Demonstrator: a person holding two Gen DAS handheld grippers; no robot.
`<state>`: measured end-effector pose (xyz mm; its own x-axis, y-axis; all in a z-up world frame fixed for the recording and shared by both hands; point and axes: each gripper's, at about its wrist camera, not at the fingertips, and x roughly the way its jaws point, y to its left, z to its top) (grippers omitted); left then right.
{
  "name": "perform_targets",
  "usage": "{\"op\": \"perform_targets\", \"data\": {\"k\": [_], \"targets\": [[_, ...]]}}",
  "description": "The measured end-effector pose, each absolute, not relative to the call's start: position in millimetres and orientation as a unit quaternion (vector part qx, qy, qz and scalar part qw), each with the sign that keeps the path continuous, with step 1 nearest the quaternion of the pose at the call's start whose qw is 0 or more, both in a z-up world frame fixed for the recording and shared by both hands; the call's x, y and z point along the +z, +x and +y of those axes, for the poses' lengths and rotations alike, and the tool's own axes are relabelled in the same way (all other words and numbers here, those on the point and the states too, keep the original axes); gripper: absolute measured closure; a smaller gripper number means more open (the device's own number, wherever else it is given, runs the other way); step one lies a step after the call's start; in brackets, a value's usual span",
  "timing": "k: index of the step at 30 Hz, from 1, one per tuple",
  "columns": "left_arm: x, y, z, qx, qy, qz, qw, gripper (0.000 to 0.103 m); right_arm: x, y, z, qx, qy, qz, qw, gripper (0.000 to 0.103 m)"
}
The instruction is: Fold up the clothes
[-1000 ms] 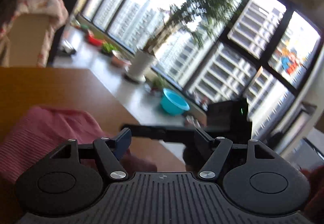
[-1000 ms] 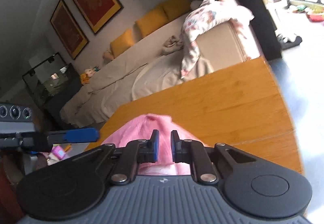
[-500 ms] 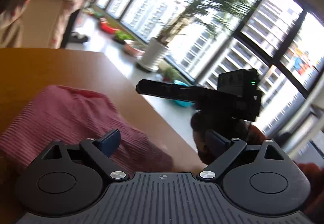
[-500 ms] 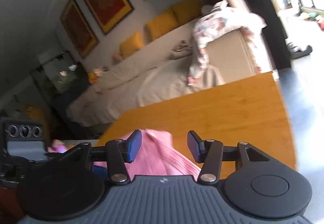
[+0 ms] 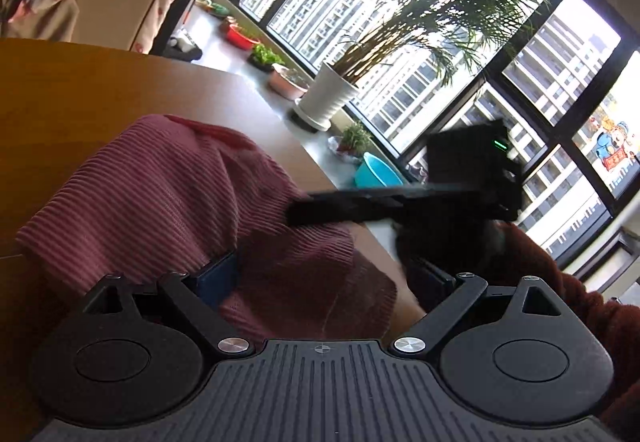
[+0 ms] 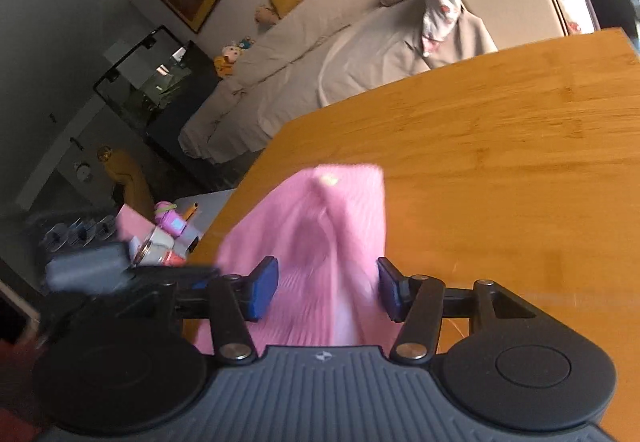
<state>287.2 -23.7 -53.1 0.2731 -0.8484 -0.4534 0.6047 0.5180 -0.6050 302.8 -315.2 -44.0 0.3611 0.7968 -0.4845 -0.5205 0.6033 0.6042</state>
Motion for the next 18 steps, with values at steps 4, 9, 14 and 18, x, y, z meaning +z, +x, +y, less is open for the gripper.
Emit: {"op": "perform_targets", "data": {"k": [4, 9, 14, 18], "targets": [[-56, 287, -20, -0.468, -0.168, 0.382, 0.779, 0.008, -30, 273, -333, 0.408, 0.181, 0.369, 0.815, 0.049], [-58, 286, -17, -0.467, -0.173, 0.381, 0.779, 0.008, -24, 253, -365, 0.425, 0.305, 0.318, 0.791, 0.049], [-59, 287, -15, -0.467, -0.172, 0.381, 0.779, 0.008, -37, 237, -388, 0.346, 0.332, 0.307, 0.822, 0.047], [-60, 287, -16, -0.465, -0.17, 0.382, 0.78, 0.008, -44, 229, -391, 0.309, 0.306, 0.308, 0.846, 0.047]]}}
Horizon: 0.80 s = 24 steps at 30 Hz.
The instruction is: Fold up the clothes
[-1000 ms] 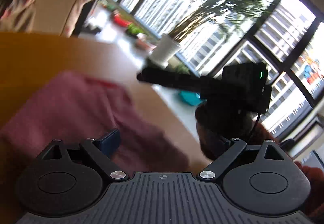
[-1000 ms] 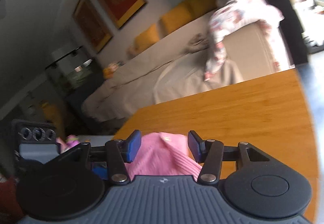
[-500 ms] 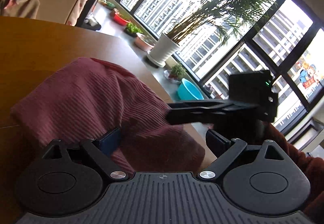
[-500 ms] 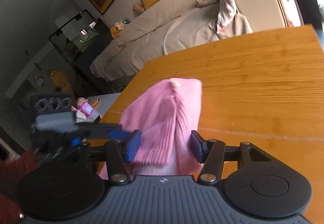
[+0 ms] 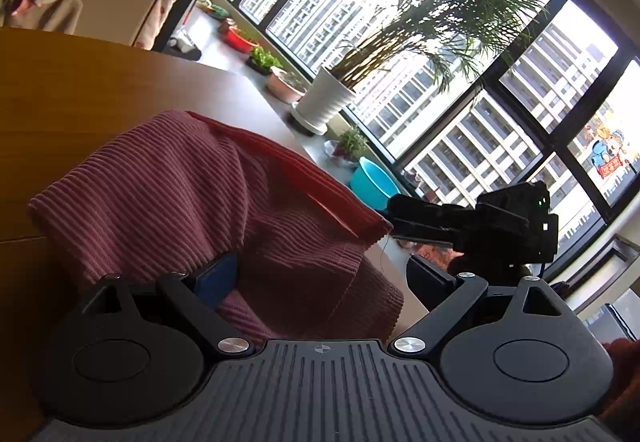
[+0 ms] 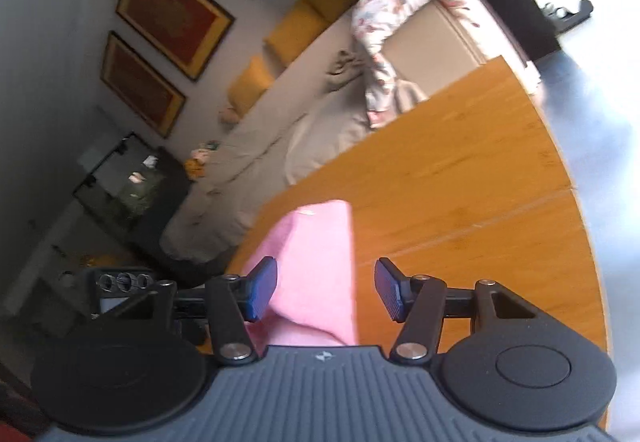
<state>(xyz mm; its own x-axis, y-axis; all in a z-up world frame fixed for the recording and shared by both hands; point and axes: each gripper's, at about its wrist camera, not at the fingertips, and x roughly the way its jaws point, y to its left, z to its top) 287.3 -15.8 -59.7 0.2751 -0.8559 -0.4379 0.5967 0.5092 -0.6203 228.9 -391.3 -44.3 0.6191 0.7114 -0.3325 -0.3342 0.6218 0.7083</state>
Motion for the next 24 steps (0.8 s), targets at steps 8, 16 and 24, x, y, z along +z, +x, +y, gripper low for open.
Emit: {"op": "perform_targets", "data": {"k": [8, 16, 24], "targets": [[-60, 286, -15, -0.464, -0.169, 0.383, 0.781, 0.008, -20, 211, -332, 0.319, 0.136, 0.244, 0.906, 0.055], [-65, 288, -7, -0.474, -0.202, 0.385, 0.766, 0.004, -18, 204, -299, 0.319, 0.067, 0.236, 0.916, 0.098], [-34, 298, -2, -0.489, -0.247, 0.36, 0.755, 0.003, -29, 176, -238, 0.308, -0.157, 0.235, 0.908, 0.095]]}}
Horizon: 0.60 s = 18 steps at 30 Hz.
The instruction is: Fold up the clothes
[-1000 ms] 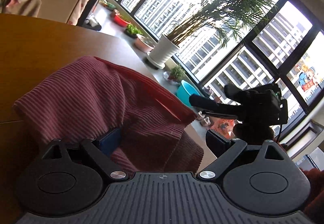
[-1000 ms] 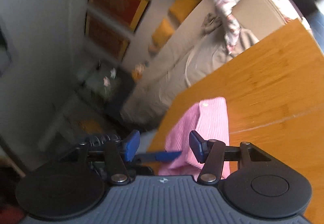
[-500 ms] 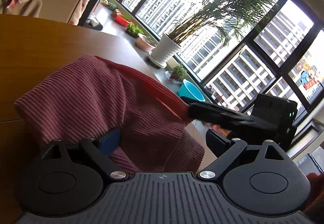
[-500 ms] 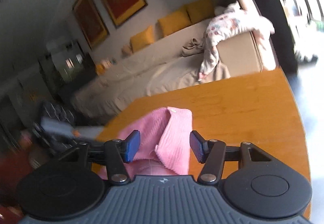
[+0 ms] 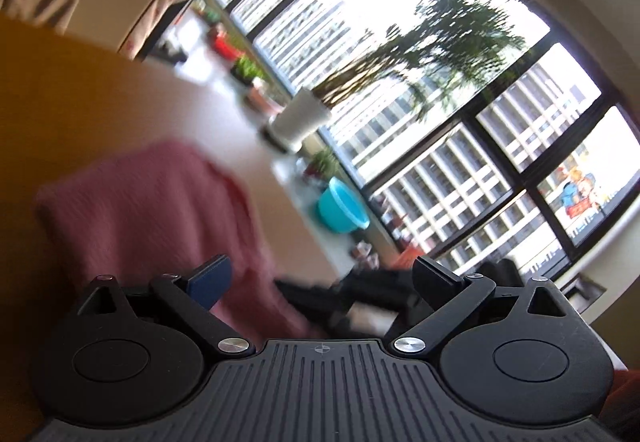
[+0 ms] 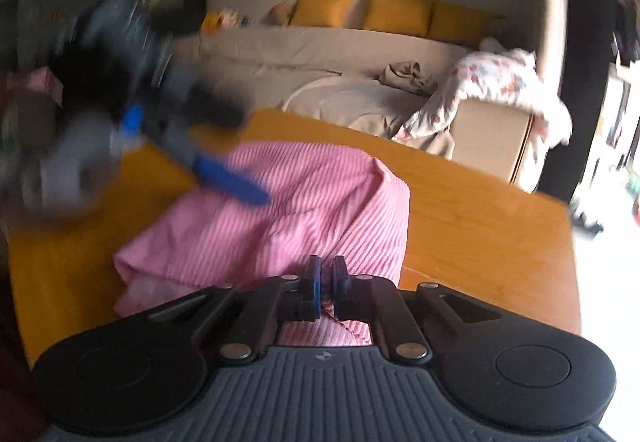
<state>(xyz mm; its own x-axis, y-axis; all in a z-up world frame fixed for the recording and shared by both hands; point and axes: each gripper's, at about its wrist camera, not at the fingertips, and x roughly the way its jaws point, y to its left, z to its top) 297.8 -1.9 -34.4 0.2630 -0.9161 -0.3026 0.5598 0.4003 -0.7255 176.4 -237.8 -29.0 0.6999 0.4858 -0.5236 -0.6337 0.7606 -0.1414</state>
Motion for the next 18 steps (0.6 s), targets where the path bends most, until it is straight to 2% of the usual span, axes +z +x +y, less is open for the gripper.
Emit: {"op": "perform_targets", "data": {"k": [4, 6, 10, 12, 13, 14, 17, 18], "targets": [[-27, 322, -27, -0.504, -0.302, 0.372, 0.718, 0.003, -30, 162, -221, 0.312, -0.215, 0.226, 0.897, 0.095], [-38, 340, -44, -0.502, -0.33, 0.403, 0.69, 0.003, -32, 158, -214, 0.307, -0.239, 0.22, 0.895, 0.095], [-64, 363, -56, -0.462, -0.362, 0.45, 0.674, 0.004, -25, 154, -217, 0.309, -0.222, 0.229, 0.896, 0.094], [-72, 368, -55, -0.449, -0.371, 0.456, 0.673, 0.004, -12, 156, -234, 0.325, -0.16, 0.24, 0.901, 0.081], [-71, 367, -55, -0.449, -0.366, 0.454, 0.677, 0.004, -5, 158, -246, 0.335, -0.111, 0.244, 0.903, 0.055], [-71, 366, -56, -0.45, -0.359, 0.453, 0.68, 0.004, 2, 160, -258, 0.345, -0.063, 0.248, 0.903, 0.036], [-73, 364, -63, -0.45, -0.344, 0.452, 0.689, 0.004, 7, 170, -283, 0.355, 0.059, 0.248, 0.9, 0.034], [-74, 365, -64, -0.448, -0.342, 0.451, 0.692, 0.004, 0, 174, -280, 0.352, 0.065, 0.259, 0.897, 0.034]]}}
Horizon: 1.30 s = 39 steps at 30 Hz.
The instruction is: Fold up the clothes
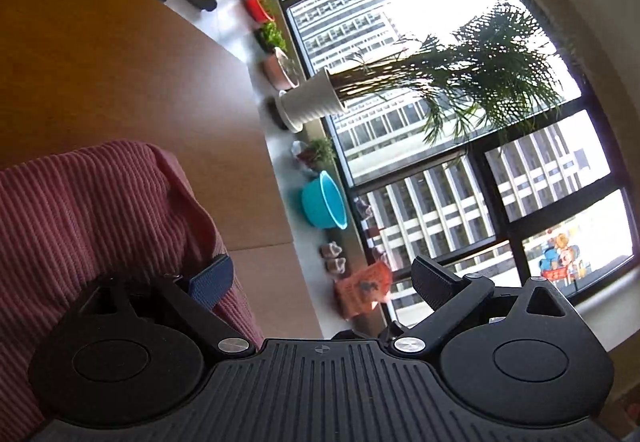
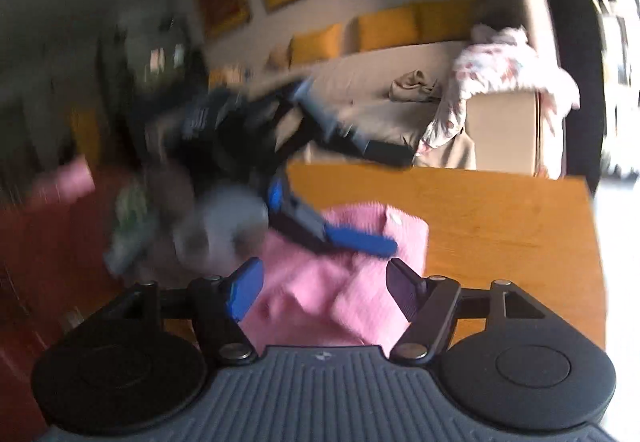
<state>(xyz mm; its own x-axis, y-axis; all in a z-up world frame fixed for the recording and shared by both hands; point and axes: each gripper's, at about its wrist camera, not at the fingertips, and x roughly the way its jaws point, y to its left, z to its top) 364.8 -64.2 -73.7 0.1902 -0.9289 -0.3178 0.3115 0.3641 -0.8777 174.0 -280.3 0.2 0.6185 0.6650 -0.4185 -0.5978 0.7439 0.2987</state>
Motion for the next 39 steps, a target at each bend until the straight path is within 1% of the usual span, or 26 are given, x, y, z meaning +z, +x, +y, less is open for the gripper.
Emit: {"op": "perform_targets", "data": {"k": [4, 6, 7, 8, 10, 12, 15, 19, 21, 24, 26, 30, 34, 36, 38, 39], "targets": [[-61, 361, -57, -0.444, -0.339, 0.441, 0.703, 0.004, -31, 191, -259, 0.336, 0.062, 0.311, 0.887, 0.034], [-42, 350, -38, -0.448, -0.327, 0.412, 0.723, 0.003, -39, 182, -247, 0.324, 0.006, 0.301, 0.897, 0.029], [-33, 343, -27, -0.446, -0.32, 0.396, 0.736, 0.003, -43, 177, -241, 0.317, -0.025, 0.293, 0.901, 0.025], [-26, 335, -13, -0.44, -0.31, 0.383, 0.751, 0.002, -44, 173, -238, 0.317, -0.031, 0.291, 0.902, 0.021], [-24, 317, 12, -0.416, -0.297, 0.373, 0.774, 0.002, -44, 170, -237, 0.319, -0.031, 0.291, 0.901, 0.02], [-29, 300, 35, -0.387, -0.289, 0.375, 0.792, 0.002, -45, 170, -239, 0.319, -0.027, 0.293, 0.901, 0.02], [-50, 283, 59, -0.353, -0.301, 0.391, 0.795, 0.002, -45, 169, -241, 0.318, -0.024, 0.295, 0.901, 0.02], [-66, 270, 50, -0.359, -0.297, 0.396, 0.791, 0.002, -43, 160, -241, 0.308, -0.03, 0.294, 0.904, 0.019], [-60, 269, 39, -0.379, -0.28, 0.384, 0.794, 0.003, -39, 158, -239, 0.299, -0.038, 0.289, 0.909, 0.019], [-33, 275, 27, -0.432, -0.278, 0.343, 0.787, 0.003, -32, 161, -236, 0.292, -0.045, 0.285, 0.912, 0.019], [-20, 286, 21, -0.449, -0.279, 0.334, 0.781, 0.003, -29, 162, -238, 0.287, -0.043, 0.285, 0.913, 0.019], [-30, 307, 25, -0.435, -0.277, 0.348, 0.783, 0.003, -22, 166, -237, 0.277, -0.045, 0.283, 0.917, 0.019], [-48, 312, 58, -0.399, -0.31, 0.349, 0.789, 0.003, -13, 166, -233, 0.284, -0.058, 0.267, 0.919, 0.019], [-59, 311, 78, -0.391, -0.326, 0.353, 0.785, 0.003, -12, 165, -228, 0.284, -0.072, 0.255, 0.922, 0.021], [-65, 308, 78, -0.392, -0.327, 0.365, 0.778, 0.002, -12, 169, -230, 0.277, -0.054, 0.248, 0.927, 0.033], [-67, 305, 72, -0.395, -0.324, 0.372, 0.775, 0.002, -12, 171, -231, 0.274, -0.043, 0.245, 0.929, 0.037]]}}
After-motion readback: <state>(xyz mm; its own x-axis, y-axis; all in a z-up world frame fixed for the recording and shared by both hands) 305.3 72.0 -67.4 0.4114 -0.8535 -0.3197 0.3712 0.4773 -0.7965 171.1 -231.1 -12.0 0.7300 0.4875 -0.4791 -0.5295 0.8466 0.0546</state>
